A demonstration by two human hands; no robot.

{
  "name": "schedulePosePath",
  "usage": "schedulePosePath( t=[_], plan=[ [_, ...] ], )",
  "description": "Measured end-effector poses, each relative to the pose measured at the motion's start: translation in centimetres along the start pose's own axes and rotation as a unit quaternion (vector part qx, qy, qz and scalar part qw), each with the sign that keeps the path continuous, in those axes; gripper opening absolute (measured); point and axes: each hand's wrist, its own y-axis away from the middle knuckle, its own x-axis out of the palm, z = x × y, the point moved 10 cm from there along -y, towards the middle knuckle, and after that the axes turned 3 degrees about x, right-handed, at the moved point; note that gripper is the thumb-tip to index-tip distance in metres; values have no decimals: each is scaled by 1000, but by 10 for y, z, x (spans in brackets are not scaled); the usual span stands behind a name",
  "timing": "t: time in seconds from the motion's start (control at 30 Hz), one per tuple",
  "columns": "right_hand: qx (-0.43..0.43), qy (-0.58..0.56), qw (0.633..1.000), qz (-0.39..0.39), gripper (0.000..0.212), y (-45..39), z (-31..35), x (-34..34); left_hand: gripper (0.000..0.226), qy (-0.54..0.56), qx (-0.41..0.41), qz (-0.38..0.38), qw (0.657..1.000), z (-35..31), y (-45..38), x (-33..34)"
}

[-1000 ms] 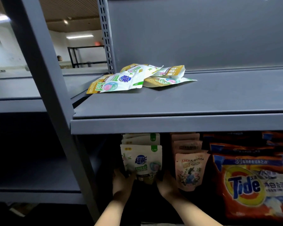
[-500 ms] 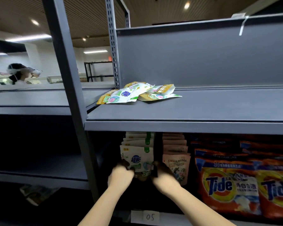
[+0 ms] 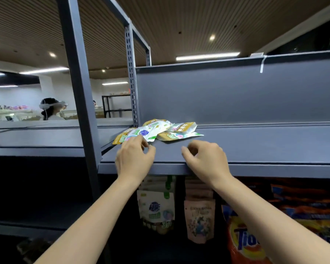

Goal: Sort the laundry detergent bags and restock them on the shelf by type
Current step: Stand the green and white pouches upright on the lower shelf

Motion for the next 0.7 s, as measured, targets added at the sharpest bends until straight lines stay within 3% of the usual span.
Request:
schedulePosePath(
  t=[0.03,0.13,0.2,0.3,0.5,0.63,0.7],
  plan=[
    [19,17,1000,11,28,-13,-4,2,9,-22,-2,35,999,3,-12,12],
    [61,69,993,76,18,-46,-18,27,38,-110,-24,175,978,23,-38,56],
    [73,86,985,127,19,-62,-25,50,50,-145,-38,223,963,38,-51,77],
    [71,123,971,192,26,-83,-29,82,51,-168,-31,257,951,49,-68,100],
    [-49,250,945,203,40,-123,-10,128,32,-229,16,269,936,54,-87,127],
    [-78,302,926,214,13,-128,-2,140,34,-224,23,232,946,51,-95,121],
    [-62,296,929,213,13,-127,-7,136,34,-217,42,216,951,46,-97,120]
  ],
)
